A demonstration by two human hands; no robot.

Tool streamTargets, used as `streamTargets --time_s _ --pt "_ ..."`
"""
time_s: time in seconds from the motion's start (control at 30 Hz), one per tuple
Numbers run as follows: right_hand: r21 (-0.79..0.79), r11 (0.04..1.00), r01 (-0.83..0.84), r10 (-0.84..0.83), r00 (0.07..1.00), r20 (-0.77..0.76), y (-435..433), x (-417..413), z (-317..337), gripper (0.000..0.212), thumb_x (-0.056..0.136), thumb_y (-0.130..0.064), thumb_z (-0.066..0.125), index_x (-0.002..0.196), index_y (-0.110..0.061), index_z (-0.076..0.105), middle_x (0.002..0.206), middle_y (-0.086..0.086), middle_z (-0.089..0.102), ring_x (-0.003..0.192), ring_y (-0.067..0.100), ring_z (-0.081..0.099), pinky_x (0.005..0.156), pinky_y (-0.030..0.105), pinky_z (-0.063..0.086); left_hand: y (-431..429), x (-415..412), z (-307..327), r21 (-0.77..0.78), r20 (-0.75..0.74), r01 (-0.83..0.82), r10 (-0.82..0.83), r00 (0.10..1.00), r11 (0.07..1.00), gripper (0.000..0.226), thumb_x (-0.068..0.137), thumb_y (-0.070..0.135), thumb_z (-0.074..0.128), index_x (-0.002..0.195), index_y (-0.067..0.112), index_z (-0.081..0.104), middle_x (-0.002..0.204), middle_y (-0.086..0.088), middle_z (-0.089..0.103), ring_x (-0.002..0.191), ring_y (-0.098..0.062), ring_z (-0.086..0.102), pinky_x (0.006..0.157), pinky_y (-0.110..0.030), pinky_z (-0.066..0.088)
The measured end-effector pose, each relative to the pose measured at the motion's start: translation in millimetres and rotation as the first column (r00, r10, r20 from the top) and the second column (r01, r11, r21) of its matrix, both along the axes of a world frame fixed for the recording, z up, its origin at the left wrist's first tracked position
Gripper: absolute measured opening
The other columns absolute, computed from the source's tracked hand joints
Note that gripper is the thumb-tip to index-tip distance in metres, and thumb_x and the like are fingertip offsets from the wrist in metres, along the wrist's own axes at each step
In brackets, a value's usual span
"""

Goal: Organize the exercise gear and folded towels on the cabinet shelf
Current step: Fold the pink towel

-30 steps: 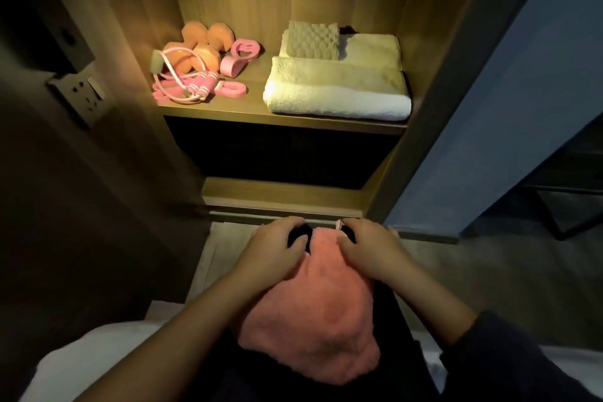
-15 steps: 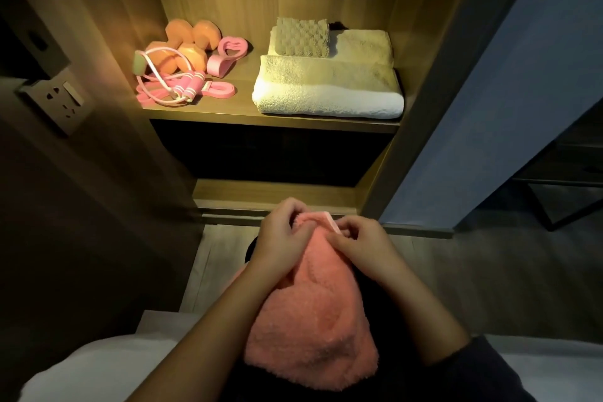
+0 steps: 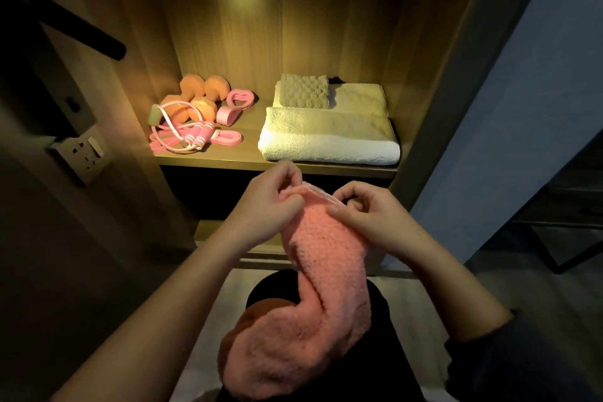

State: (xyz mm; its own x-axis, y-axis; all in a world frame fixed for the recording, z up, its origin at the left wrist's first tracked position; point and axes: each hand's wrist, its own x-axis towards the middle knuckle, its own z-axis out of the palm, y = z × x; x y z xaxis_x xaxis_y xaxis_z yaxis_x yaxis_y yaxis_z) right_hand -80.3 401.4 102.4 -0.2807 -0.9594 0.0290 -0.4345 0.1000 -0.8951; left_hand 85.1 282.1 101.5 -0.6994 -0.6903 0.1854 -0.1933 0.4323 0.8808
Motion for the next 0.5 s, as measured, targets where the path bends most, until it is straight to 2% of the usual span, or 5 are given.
streamTargets --time_s 0.13,0.23,0.3,0.4,0.5 --pt "0.16 0.984 -0.072 0.091 0.989 -0.117 -5.8 -17.0 23.2 0.012 0.082 -0.04 0.074 0.076 -0.03 0.072 0.08 -0.009 0.072 0.073 0.004 0.066 0.062 0.021 0.049 -23.1 -5.9 40.8 -0.299 -0.101 -0.143 0.117 0.988 0.944 0.012 0.083 0.012 0.054 0.085 0.023 0.048 0.078 0.009 0.051 0.066 0.001 0.044 0.055 -0.013 0.034" --pt "0.171 0.984 -0.051 0.078 0.985 -0.156 -8.5 -30.0 31.2 0.024 0.089 -0.031 0.069 0.065 -0.031 0.07 0.068 -0.012 0.068 0.064 0.0 0.062 0.059 0.019 0.046 -42.7 -6.5 64.1 -0.423 -0.118 -0.22 0.187 0.975 0.879 0.019 0.084 0.013 0.06 0.097 0.023 0.051 0.082 0.006 0.057 0.071 -0.002 0.051 0.059 -0.024 0.041" --pt "0.079 0.996 0.041 -0.027 0.984 -0.175 -11.8 -40.5 34.6 0.027 0.092 -0.014 0.06 0.067 -0.021 0.064 0.063 -0.011 0.058 0.061 0.004 0.054 0.063 0.028 0.043 -53.2 -5.0 74.6 -0.473 -0.08 -0.253 0.244 0.966 0.844 0.021 0.086 0.018 0.066 0.105 0.022 0.058 0.084 -0.001 0.063 0.077 -0.018 0.059 0.063 -0.037 0.046" --pt "-0.044 0.982 0.186 -0.191 0.955 -0.226 -18.0 -51.8 42.8 0.02 0.093 -0.007 0.052 0.078 -0.014 0.063 0.069 -0.008 0.057 0.064 0.008 0.052 0.062 0.029 0.041 -64.9 -4.5 87.7 -0.562 -0.024 -0.273 0.314 0.949 0.781 0.014 0.087 0.03 0.068 0.089 0.017 0.07 0.076 -0.006 0.067 0.076 -0.028 0.06 0.064 -0.042 0.047" --pt "-0.103 0.963 0.249 -0.269 0.905 -0.331 -24.0 -57.8 54.4 0.025 0.093 -0.016 0.056 0.07 -0.018 0.062 0.064 -0.008 0.058 0.063 0.011 0.054 0.054 0.024 0.038 -73.8 -9.1 102.4 -0.498 -0.068 -0.304 0.313 0.947 0.812 0.019 0.086 0.025 0.068 0.073 0.012 0.068 0.061 -0.001 0.06 0.06 -0.019 0.052 0.051 -0.032 0.036"
